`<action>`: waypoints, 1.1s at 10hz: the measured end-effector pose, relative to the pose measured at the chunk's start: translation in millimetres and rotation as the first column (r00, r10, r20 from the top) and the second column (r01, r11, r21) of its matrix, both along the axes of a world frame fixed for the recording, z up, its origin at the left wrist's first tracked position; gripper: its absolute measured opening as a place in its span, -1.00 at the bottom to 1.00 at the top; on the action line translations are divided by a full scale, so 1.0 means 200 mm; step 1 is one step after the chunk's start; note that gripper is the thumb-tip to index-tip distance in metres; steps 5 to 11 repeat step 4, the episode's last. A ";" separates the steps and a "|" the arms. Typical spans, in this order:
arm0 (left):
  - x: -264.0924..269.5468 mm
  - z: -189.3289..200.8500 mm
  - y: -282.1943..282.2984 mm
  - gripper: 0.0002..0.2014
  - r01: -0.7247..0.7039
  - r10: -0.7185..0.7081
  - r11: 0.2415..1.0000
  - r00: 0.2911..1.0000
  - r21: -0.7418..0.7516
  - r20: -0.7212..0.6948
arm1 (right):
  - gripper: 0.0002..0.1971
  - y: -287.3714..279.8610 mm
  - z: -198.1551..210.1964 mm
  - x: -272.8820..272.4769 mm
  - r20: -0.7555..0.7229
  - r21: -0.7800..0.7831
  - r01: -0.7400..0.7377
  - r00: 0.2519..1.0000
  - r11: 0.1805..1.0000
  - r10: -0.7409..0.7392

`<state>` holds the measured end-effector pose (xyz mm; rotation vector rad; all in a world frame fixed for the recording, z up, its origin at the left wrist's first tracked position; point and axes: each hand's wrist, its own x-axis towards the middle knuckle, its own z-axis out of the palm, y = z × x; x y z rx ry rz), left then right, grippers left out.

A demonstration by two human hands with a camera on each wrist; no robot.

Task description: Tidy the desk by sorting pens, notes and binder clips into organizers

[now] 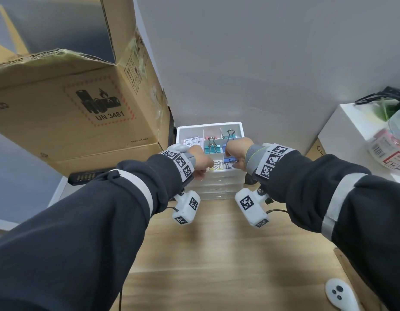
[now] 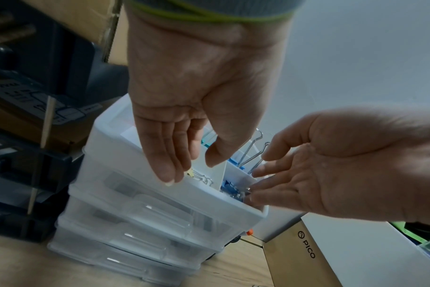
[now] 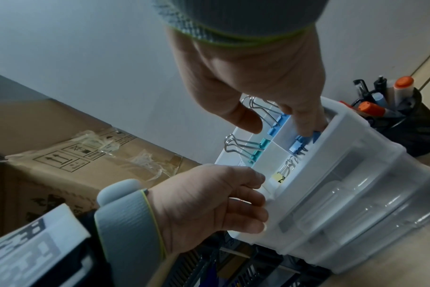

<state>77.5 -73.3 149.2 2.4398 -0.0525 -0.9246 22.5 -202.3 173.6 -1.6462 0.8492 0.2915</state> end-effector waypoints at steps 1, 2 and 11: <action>-0.01 0.04 0.01 -0.71 0.007 -0.007 1.000 1.000 0.000 0.030 | -0.47 0.00 0.03 -0.01 0.000 0.023 0.005 1.000 1.000 -0.005; -0.01 0.07 0.02 -0.71 0.008 -0.007 1.000 0.998 -0.010 0.070 | -0.48 0.00 0.05 -0.02 0.022 0.003 0.006 1.000 1.000 -0.006; -0.02 0.12 0.03 -0.71 0.016 -0.014 1.000 0.992 -0.019 0.127 | -0.59 -0.02 0.07 -0.05 -0.005 -0.073 0.047 0.999 0.996 -0.047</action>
